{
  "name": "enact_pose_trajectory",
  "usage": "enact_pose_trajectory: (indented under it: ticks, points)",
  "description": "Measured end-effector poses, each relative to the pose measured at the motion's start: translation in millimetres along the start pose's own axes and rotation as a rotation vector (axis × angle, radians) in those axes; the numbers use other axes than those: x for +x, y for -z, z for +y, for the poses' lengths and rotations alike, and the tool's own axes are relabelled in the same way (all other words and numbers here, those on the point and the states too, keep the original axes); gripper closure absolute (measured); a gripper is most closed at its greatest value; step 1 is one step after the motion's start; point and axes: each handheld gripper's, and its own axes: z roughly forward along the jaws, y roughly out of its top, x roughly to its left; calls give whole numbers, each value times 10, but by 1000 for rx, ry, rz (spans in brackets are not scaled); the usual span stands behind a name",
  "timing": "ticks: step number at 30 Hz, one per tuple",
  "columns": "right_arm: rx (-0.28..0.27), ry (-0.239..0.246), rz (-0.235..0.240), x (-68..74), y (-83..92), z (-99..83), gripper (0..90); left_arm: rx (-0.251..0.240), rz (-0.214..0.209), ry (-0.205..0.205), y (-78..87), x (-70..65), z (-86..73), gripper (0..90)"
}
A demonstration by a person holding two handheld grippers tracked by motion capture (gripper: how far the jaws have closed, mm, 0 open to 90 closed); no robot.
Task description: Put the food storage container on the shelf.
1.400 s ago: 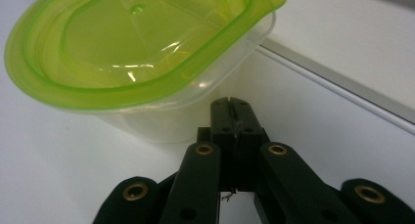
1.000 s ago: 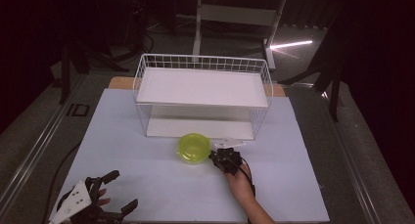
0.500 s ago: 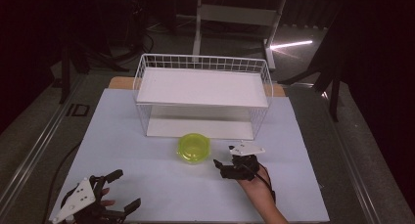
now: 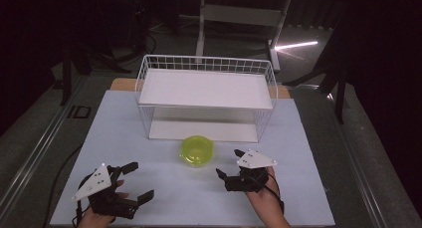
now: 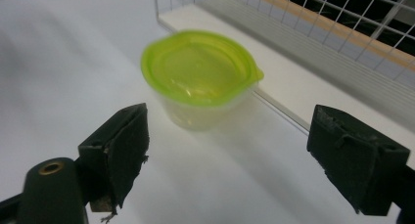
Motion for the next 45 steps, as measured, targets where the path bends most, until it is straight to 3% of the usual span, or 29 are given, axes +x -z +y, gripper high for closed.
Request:
enact_pose_trajectory:
  ticks: [3, 5, 7, 9, 10, 12, 13, 16, 17, 22, 23, 26, 30, 34, 37, 39, 43, 45]
  points:
    - [-43, 16, -2, 42, 37, 28, 203, 10, -8, -12, -85, 20, 50, 6]
    - [-35, -21, 34, 48, 38, 40, 210, 16, -11, -17, -143, 33, 84, 6]
    - [-38, -26, 54, 27, 36, 47, 247, 21, -10, -25, -200, 50, 117, 6]
    - [-50, -31, 23, 29, 39, 51, 245, 52, 8, -41, -269, 73, 149, 6]
    - [-39, -31, 9, 33, 35, 65, 245, 80, -11, -12, -329, 97, 170, 6]
    - [-18, -16, -19, 32, 4, 88, 245, 113, -18, -2, -391, 115, 189, 6]
    - [-36, -4, -52, 38, -17, 81, 245, 125, -21, -2, -431, 126, 198, 6]
    - [-42, -12, -64, 24, -40, 94, 225, 142, -16, 14, -518, 167, 227, 6]
    - [-49, -42, -61, -4, -69, 107, 205, 141, -15, 23, -542, 188, 239, 6]
    - [-47, -60, -28, -57, -132, 143, 205, 133, -10, 72, -667, 311, 284, 6]
    - [-39, -92, -27, -84, -176, 156, 205, 139, -6, 76, -700, 334, 289, 6]
    - [-39, -126, -24, -119, -231, 176, 169, 163, 9, 97, -817, 403, 303, 6]
    - [-39, -154, -27, -164, -304, 211, 139, 195, 86, 122, -972, 474, 345, 6]
    - [-10, -169, -29, -194, -401, 235, 141, 219, 57, 167, -1077, 551, 362, 6]
    - [-3, -225, -36, -214, -483, 232, 132, 253, 49, 188, -1149, 588, 354, 6]
    - [-14, -263, -35, -215, -530, 229, 127, 273, 53, 201, -1197, 607, 341, 6]
    - [3, -290, -40, -208, -612, 229, 141, 314, 86, 229, -1291, 634, 320, 8]
    - [4, -297, -49, -213, -642, 233, 148, 313, 96, 251, -1321, 647, 306, 77]
